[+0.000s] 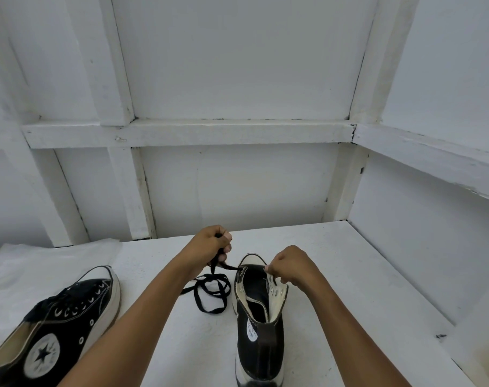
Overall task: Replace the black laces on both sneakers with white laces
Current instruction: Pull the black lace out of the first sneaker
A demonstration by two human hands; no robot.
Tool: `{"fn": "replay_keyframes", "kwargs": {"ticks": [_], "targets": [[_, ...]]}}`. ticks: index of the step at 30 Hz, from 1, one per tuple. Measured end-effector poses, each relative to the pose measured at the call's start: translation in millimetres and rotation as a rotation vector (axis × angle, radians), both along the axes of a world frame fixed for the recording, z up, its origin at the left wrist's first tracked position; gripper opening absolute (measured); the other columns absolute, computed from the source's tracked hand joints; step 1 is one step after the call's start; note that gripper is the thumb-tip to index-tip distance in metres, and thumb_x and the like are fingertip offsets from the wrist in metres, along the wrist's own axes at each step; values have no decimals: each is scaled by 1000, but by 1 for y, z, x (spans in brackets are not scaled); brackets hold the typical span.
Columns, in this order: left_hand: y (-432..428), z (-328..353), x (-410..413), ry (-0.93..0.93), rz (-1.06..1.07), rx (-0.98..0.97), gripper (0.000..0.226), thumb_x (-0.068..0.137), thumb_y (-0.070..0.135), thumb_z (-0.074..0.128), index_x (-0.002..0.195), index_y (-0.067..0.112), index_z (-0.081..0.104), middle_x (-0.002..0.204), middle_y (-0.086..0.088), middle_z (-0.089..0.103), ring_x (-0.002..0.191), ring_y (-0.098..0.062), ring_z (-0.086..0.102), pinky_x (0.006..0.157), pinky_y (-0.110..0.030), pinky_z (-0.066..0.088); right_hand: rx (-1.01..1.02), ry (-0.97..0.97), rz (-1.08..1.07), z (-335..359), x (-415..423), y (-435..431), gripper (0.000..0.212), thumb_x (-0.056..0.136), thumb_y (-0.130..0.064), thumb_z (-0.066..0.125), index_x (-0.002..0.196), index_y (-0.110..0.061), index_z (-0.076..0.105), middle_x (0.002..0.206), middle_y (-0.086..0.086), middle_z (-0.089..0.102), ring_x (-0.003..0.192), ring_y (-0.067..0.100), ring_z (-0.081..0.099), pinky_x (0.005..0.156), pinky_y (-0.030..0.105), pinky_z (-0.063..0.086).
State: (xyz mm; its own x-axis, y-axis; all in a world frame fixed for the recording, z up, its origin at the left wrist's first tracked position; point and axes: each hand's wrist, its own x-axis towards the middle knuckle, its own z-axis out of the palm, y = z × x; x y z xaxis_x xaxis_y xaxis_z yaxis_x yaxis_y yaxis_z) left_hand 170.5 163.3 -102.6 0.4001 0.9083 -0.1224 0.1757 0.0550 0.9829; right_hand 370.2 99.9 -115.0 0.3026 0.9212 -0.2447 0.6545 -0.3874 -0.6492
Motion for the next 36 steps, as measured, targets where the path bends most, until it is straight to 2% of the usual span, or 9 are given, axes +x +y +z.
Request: {"fn": "replay_keyframes", "kwargs": {"ticks": [5,9,15,19,21,24,26,31,36], "targets": [[-5,-2,4,464,-115,154,24,94,28,66,96,5,66,74,-2,56,53,-11,41,49,-20,36,7,-5,15,-1,0,0,22,84,-18,68,83,4,73,68,8,61,52,16,54,41,16,31],[-10,3,4,754,-291,195,23,91,29,69,91,6,72,59,1,48,42,-11,36,42,-21,34,5,-10,6,-1,0,0,22,84,-18,68,81,3,71,63,6,57,53,15,55,40,16,30],[-7,12,2,445,-121,106,14,87,13,64,76,9,71,69,4,63,64,-11,51,55,-19,38,-1,7,13,-3,1,1,27,83,-17,68,93,7,71,76,10,64,61,19,57,44,18,33],[-6,10,1,166,-19,9,27,84,18,56,89,-5,70,93,-3,77,100,-18,69,92,-32,49,9,3,8,-3,2,0,28,84,-20,69,92,7,71,74,9,63,56,17,55,44,18,33],[-9,8,4,-11,-9,-50,22,89,9,47,82,-7,60,83,-12,74,92,-30,72,93,-38,53,9,10,4,-3,2,-1,28,84,-19,69,92,8,71,75,11,66,55,17,55,43,18,32],[-10,8,7,-167,84,-133,22,91,6,46,70,8,46,62,-8,45,48,-24,46,62,-40,55,3,11,12,-3,2,-1,25,84,-18,67,89,6,73,88,18,73,59,19,56,43,17,32],[-6,8,4,-101,125,-102,24,91,10,51,68,14,42,63,-5,38,47,-16,27,48,-30,39,4,5,18,-3,2,-1,24,84,-18,67,89,5,73,91,18,74,60,19,57,43,18,33],[-8,3,0,227,-8,4,20,93,14,60,75,10,52,70,-5,54,50,-14,37,45,-26,38,11,0,24,-3,1,-1,25,84,-18,68,90,6,73,92,18,74,63,20,59,43,18,33],[-7,0,2,330,27,134,19,91,21,65,76,12,59,79,-4,65,70,-15,56,70,-29,46,22,-10,37,-3,1,-2,24,85,-20,67,88,3,73,92,17,74,62,20,59,47,20,36]]}}
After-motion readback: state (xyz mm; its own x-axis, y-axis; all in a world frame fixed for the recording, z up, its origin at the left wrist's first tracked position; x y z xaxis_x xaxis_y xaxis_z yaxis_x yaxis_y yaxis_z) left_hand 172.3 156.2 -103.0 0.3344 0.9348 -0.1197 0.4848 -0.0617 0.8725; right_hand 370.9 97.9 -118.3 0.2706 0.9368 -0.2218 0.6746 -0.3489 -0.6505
